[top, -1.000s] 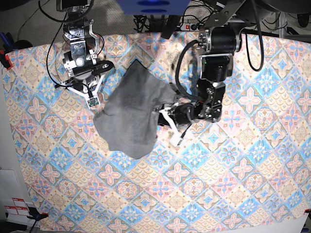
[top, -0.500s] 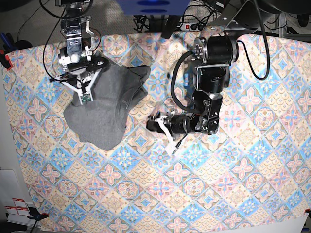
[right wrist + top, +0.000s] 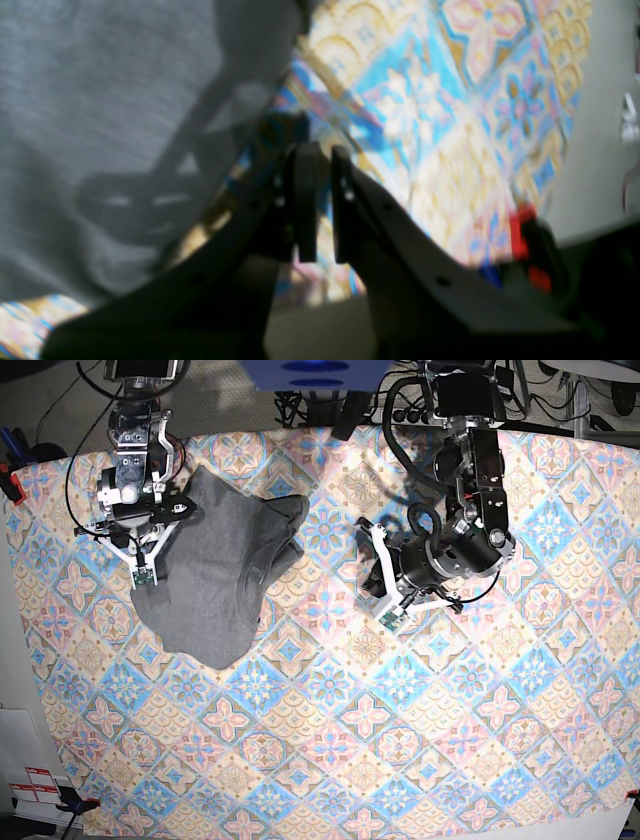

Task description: Fold the T-shirt properly

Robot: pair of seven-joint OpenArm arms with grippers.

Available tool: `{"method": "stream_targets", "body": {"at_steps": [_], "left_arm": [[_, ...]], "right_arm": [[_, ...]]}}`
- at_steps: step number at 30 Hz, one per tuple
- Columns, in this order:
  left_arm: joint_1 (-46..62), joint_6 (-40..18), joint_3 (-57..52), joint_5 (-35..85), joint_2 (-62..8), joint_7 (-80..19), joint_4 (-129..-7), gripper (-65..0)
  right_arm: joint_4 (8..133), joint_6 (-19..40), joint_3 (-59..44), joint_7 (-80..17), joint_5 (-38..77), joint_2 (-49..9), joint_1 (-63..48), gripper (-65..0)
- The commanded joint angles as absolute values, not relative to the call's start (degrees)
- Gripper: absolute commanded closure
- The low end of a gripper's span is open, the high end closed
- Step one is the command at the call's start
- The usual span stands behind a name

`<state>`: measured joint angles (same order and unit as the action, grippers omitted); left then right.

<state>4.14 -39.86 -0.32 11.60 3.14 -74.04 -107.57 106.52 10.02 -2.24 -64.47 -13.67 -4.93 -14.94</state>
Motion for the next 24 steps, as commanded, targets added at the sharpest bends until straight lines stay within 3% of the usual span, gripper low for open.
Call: {"method": "stream_targets", "body": {"at_steps": [1, 11, 17, 24], "left_arm": [[4.35, -40.00, 0.92, 12.00, 3.56, -75.30, -107.38, -6.1], [5.58, -40.00, 15.52, 12.00, 3.56, -73.36, -96.40, -6.1], [-1.10, -40.00, 22.29, 12.18, 3.74, -73.45, -84.97, -6.1], [-8.48, -40.00, 28.70, 12.44, 3.91, -69.58, -72.66, -6.1]], "right_arm": [[107.56, 9.71, -1.98, -63.96, -14.11, -5.32, -14.29, -5.0], [107.12, 9.71, -1.63, -63.87, -14.11, -5.32, -14.20, -5.1], [107.47, 9.71, -2.24, -64.04, -14.02, -5.23, -14.46, -5.1], [107.56, 9.71, -15.34, -64.13, -14.11, 0.75, -12.79, -5.1]]}}
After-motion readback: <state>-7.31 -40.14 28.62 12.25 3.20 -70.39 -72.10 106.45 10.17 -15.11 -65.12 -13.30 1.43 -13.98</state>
